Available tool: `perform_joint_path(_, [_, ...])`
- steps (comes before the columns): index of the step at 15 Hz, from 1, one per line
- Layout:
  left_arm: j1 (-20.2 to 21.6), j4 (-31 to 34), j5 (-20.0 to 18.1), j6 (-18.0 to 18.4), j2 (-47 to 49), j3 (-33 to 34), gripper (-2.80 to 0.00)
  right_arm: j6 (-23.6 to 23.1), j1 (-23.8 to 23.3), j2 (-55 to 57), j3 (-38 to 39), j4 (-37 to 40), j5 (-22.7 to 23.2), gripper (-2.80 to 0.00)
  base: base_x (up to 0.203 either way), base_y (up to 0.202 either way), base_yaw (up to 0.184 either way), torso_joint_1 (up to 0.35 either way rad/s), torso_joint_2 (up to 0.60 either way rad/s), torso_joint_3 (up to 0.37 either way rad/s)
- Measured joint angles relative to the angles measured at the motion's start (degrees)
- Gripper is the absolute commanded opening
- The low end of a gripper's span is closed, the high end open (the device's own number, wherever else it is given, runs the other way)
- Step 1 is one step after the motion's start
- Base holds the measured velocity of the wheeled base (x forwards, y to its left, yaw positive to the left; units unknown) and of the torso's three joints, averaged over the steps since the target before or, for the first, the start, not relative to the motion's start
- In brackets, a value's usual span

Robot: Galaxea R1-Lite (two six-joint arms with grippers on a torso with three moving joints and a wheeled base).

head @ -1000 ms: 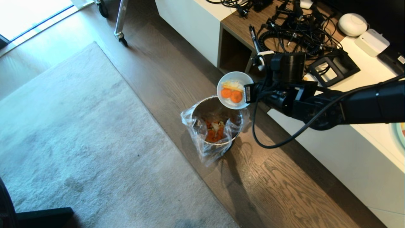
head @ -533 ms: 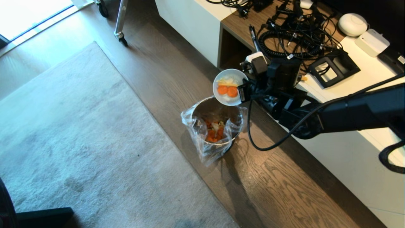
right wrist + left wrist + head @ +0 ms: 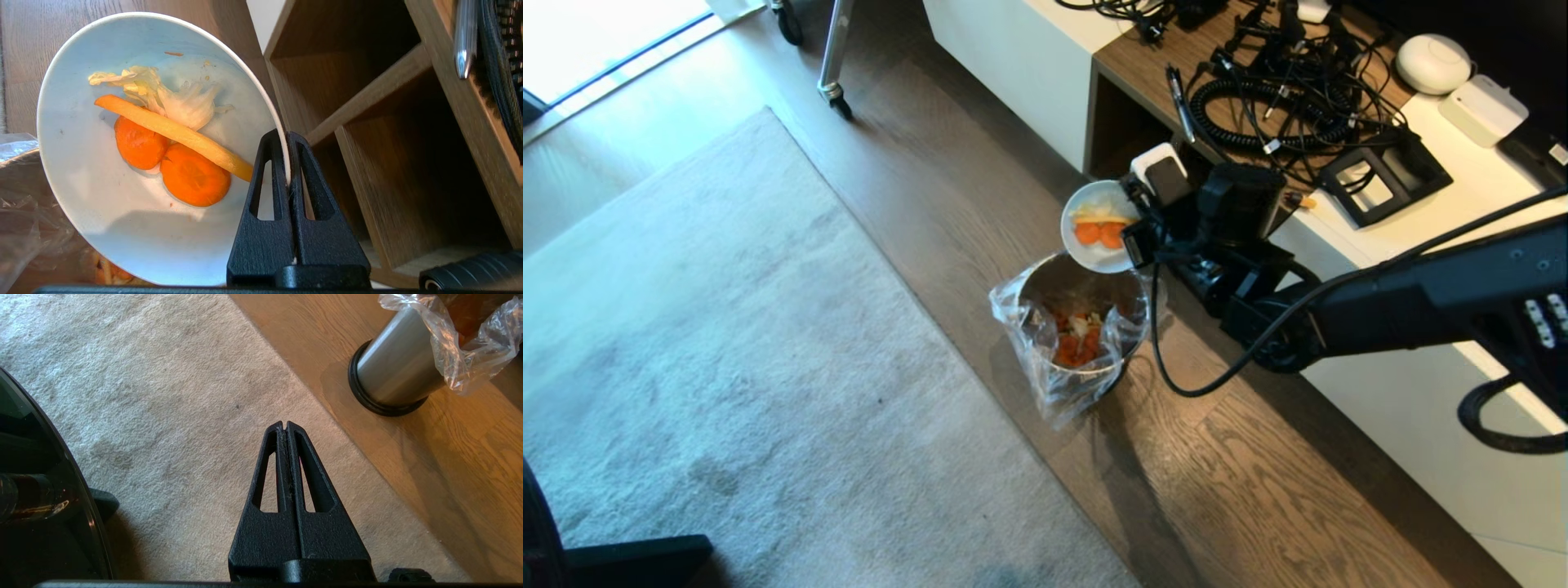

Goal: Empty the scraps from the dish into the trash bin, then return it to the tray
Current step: Pour the leftover food from the bowl into the trash can

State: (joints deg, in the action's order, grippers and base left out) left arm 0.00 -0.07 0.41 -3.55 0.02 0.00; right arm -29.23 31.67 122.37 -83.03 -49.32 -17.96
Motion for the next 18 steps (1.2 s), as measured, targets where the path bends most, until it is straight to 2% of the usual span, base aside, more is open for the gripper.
perform_joint_path(5, [0.0, 0.0, 0.0, 0.0, 0.0, 0.0, -2.8, -7.34, 2.58, 1.41, 0.99, -5.81, -0.01, -2.8, 0.0, 0.0, 0.0, 0.0, 0.0, 0.0])
perform_joint_path(12, [0.0, 0.0, 0.0, -0.01, 0.0, 0.0, -2.8, -18.58, 3.12, 1.7, 9.95, -20.27, 0.03, -2.8, 0.0, 0.0, 0.0, 0.0, 0.0, 0.0])
perform_joint_path(18, [0.0, 0.0, 0.0, 0.0, 0.0, 0.0, -2.8, -23.79, 4.34, 3.49, 10.58, -29.06, -0.02, -2.8, 0.0, 0.0, 0.0, 0.0, 0.0, 0.0])
